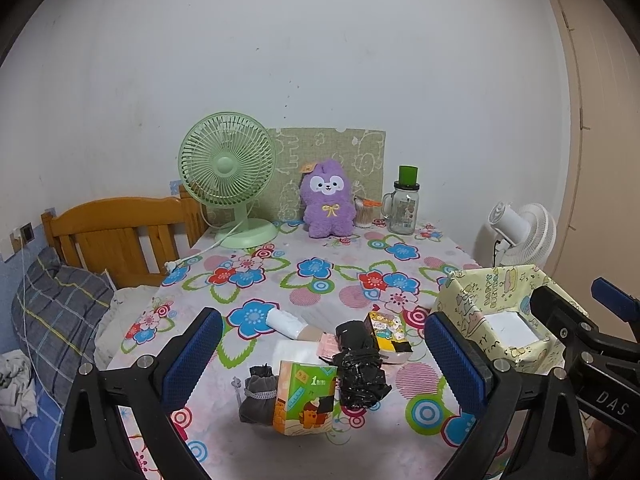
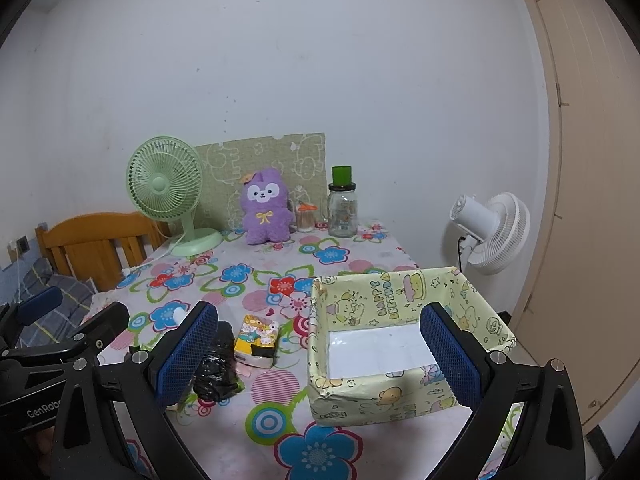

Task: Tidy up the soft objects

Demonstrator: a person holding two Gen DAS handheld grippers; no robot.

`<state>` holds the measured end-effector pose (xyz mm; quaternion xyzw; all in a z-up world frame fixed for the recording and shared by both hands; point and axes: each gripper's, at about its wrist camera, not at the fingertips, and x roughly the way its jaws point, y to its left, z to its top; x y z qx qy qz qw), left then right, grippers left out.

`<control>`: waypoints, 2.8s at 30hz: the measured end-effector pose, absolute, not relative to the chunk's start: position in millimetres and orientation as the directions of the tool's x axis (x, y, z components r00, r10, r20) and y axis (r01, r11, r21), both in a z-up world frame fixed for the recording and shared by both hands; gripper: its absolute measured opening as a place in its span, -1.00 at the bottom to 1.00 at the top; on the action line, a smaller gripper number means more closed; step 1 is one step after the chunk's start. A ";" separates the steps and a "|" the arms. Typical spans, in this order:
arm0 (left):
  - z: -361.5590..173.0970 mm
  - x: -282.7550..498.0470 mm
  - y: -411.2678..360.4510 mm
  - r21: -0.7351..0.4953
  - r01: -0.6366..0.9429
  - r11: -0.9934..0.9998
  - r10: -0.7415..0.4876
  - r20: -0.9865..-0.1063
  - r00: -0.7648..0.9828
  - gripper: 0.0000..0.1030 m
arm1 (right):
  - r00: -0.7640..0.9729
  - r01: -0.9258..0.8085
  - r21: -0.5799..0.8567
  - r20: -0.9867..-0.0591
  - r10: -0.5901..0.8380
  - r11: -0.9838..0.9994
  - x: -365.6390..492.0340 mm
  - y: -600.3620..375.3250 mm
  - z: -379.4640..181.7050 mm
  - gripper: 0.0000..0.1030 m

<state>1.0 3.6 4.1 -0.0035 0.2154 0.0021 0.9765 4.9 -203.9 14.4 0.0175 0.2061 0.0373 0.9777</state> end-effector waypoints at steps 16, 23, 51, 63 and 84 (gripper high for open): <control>3.0 2.7 3.9 -0.012 -0.008 1.000 0.002 -0.426 0.905 0.97 | 0.913 -0.062 0.049 -0.402 0.077 0.997 5.5 -202.3 15.9 0.98; 2.1 2.1 3.5 -0.012 -0.007 1.000 0.001 -0.425 0.905 0.97 | 0.913 -0.061 0.051 -0.401 0.076 0.997 4.3 -202.9 15.4 0.98; -26.4 33.2 21.6 -0.025 0.028 0.999 -0.037 -0.507 0.861 0.98 | 0.877 -0.084 0.066 -0.469 0.105 0.994 39.7 -176.9 1.3 0.79; -58.8 54.2 38.7 -0.010 0.019 1.000 -0.022 -0.598 0.801 0.91 | 0.834 -0.121 0.062 -0.534 0.136 0.991 63.1 -143.1 -23.2 0.79; -101.3 77.3 42.1 -0.006 0.045 0.999 -0.036 -0.691 0.722 0.71 | 0.742 -0.209 0.041 -0.645 0.186 0.977 92.5 -98.8 -67.7 0.71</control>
